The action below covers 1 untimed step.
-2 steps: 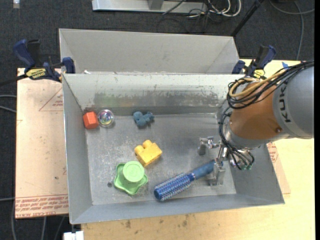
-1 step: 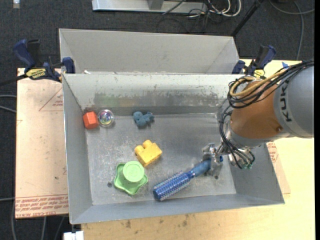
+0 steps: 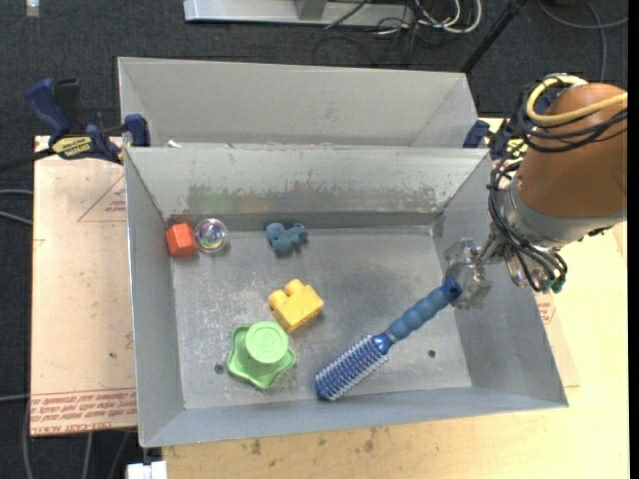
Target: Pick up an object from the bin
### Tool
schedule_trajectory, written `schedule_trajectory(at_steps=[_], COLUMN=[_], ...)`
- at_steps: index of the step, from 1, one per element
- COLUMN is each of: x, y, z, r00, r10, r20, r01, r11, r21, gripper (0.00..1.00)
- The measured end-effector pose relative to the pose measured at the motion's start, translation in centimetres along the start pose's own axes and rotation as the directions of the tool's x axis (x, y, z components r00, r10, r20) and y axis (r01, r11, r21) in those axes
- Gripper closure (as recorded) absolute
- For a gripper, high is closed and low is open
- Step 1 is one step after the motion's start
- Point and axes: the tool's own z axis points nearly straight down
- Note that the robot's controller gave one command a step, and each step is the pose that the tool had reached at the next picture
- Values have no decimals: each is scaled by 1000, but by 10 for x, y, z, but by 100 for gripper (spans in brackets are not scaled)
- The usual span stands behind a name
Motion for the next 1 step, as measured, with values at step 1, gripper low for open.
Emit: schedule_trajectory(at_steps=[1], x=[2], y=[1], z=[4], r00=[1000], r10=[-1], r20=[-8], r01=[1], r11=[1000], r21=[-2], gripper=[0])
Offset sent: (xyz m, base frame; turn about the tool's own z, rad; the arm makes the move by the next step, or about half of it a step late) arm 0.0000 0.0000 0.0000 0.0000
